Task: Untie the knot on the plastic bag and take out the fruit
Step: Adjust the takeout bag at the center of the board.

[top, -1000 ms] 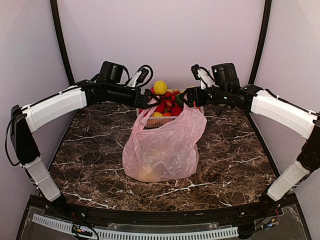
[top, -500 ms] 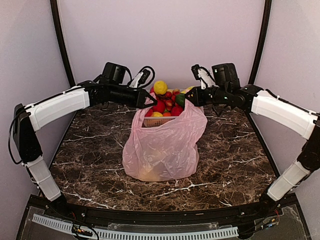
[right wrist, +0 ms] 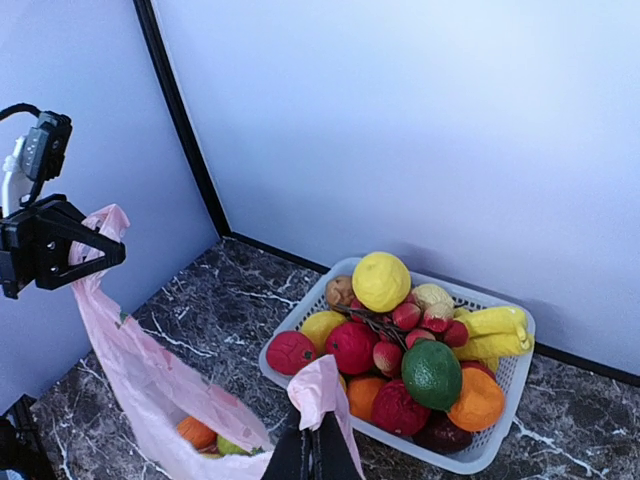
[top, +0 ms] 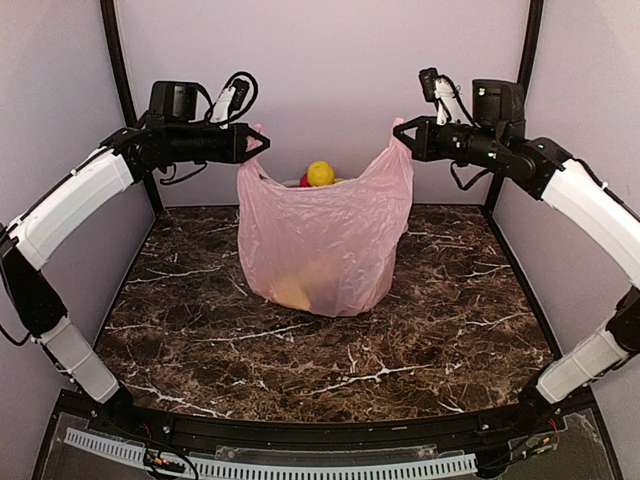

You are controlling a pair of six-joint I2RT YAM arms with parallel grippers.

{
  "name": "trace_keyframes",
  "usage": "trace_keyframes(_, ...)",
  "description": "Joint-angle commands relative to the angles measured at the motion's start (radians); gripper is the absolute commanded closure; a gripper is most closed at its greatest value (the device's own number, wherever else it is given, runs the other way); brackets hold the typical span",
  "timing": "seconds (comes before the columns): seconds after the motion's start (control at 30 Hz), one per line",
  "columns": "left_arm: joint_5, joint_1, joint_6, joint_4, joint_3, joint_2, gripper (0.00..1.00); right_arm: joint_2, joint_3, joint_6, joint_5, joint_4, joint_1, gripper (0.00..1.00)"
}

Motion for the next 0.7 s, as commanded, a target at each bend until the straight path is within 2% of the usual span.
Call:
trace_keyframes(0.0,0.022,0.014,0.0,0.057,-0.04,-0.116,0.99,-0.133,-0.035,-0.016,-0.085,0.065,-0.005,1.0)
trace_keyframes(0.3,0.043,0.014,-0.094,0.237,-0.521,-0.347,0.99,-0.343,-0.412,0.05,-0.512,0.145,-0.001,1.0)
trace_keyframes(0.43,0.048,0.014,-0.129,0.296,-0.704,-0.42,0.97,-0.333,-0.533,0.117,-0.579,0.109,0.015,1.0)
trace_keyframes(0.53,0.061,0.014,-0.148,0.308,-0.794,-0.456,0.9,-0.32,-0.573,0.137,-0.59,0.071,0.047,0.98)
trace_keyframes(0.57,0.066,0.014,-0.149,0.31,-0.805,-0.474,0.86,-0.318,-0.574,0.136,-0.587,0.056,0.056,0.92)
trace_keyframes(0.63,0.103,0.014,-0.152,0.325,-0.837,-0.505,0.66,-0.32,-0.567,0.134,-0.581,0.037,0.067,0.68)
trace_keyframes(0.67,0.129,0.014,-0.157,0.33,-0.854,-0.514,0.48,-0.322,-0.562,0.132,-0.577,0.033,0.068,0.54)
